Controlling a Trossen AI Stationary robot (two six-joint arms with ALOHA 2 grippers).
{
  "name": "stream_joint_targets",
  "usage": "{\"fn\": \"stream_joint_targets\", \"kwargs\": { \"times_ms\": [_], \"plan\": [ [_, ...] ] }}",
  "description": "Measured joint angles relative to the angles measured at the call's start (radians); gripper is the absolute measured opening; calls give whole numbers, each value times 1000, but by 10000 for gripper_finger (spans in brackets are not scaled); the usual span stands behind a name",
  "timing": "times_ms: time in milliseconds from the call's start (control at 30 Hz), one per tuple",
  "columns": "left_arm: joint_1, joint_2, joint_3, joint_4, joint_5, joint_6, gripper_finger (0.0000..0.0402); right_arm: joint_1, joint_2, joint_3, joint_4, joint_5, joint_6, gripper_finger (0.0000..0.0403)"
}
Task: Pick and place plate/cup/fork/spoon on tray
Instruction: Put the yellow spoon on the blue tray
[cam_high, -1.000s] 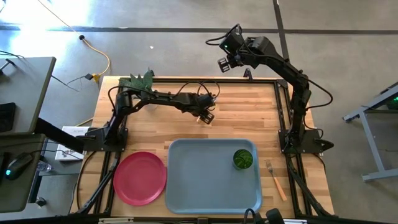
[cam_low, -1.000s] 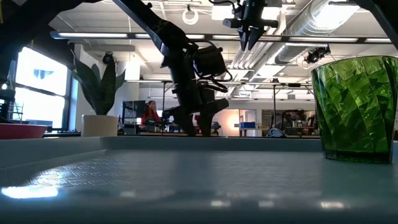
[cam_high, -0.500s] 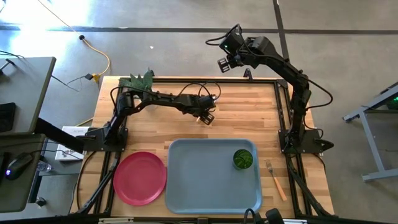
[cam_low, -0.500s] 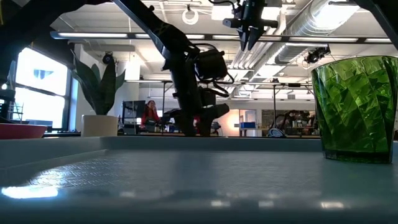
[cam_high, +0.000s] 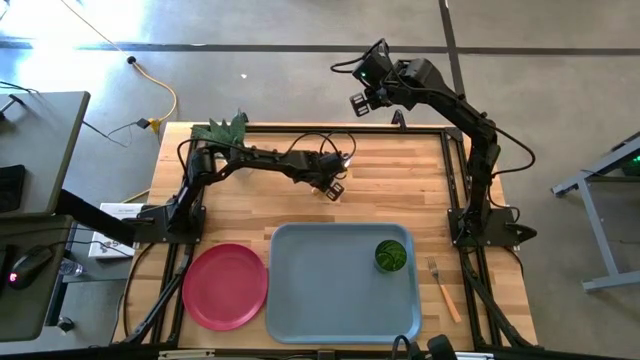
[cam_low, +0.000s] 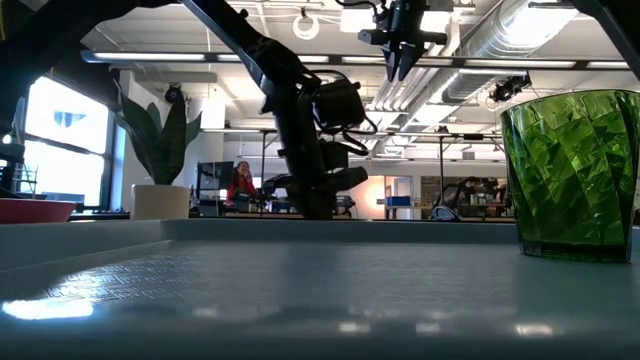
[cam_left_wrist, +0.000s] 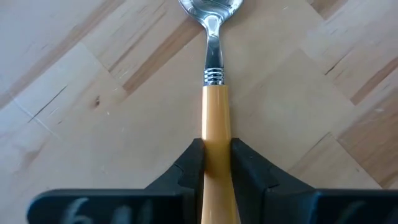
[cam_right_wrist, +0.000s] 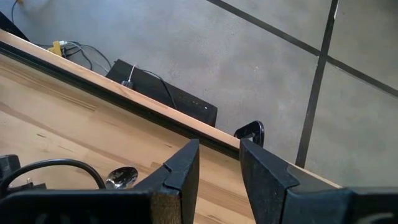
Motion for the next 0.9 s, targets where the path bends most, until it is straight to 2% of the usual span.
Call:
{"fn": "stream_joint_targets", "kwargs": {
  "times_ms": [633,900],
  "plan": [
    [-4,-84,-5,-119,125,-54,46,0,0,0,8,1,-5,108],
    [-23,-129,-4,-179,128,-108,47,0,0,0,17,0,-48,108]
  ]
}}
